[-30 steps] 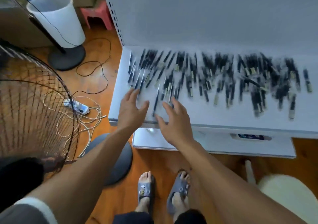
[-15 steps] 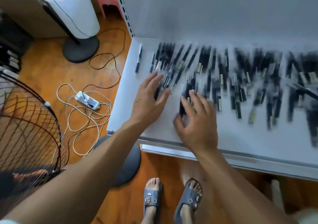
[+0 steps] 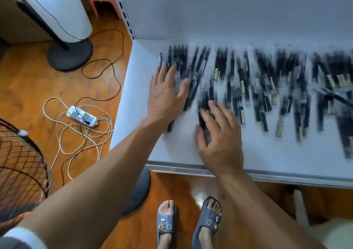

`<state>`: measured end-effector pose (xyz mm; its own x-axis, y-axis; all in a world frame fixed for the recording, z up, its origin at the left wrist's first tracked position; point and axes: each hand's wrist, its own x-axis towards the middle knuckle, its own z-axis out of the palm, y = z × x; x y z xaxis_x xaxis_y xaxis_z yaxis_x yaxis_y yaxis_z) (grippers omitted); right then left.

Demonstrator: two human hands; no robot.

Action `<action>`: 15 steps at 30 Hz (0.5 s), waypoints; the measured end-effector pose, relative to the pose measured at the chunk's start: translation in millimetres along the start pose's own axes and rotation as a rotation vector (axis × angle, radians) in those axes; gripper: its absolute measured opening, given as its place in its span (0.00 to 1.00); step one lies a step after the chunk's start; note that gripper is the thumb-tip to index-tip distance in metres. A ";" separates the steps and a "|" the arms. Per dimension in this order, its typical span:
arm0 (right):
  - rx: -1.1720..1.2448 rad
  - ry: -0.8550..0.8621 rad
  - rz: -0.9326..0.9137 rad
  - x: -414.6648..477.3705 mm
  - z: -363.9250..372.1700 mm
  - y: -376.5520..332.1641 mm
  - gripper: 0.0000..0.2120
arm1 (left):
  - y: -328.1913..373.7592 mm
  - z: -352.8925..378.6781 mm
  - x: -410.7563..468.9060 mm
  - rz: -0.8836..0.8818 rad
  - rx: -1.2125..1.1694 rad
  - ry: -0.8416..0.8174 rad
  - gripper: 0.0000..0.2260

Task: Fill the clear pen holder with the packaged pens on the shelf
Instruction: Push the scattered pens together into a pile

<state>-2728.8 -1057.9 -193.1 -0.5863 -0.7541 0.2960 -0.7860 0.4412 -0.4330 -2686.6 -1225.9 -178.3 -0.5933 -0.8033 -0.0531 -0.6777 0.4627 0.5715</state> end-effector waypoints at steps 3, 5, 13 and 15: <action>-0.070 -0.027 -0.027 2.3 -9.6 4.2 0.21 | 6.6 3.7 -3.2 0.036 0.010 -0.054 0.27; -0.196 -0.109 -0.010 8.6 -17.7 10.4 0.26 | 8.8 5.6 -4.9 0.049 0.040 -0.069 0.28; -0.244 -0.284 0.135 23.2 -34.6 42.1 0.32 | 25.9 14.0 -8.4 0.096 0.131 -0.140 0.30; -0.234 -0.272 0.149 21.5 -36.7 46.1 0.32 | 32.3 20.4 -8.4 0.102 0.153 -0.156 0.30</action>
<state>-2784.8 -1035.9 -175.5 -0.6485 -0.7612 -0.0051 -0.7383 0.6306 -0.2394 -2712.3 -1196.5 -176.1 -0.7139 -0.6873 -0.1339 -0.6616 0.5994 0.4505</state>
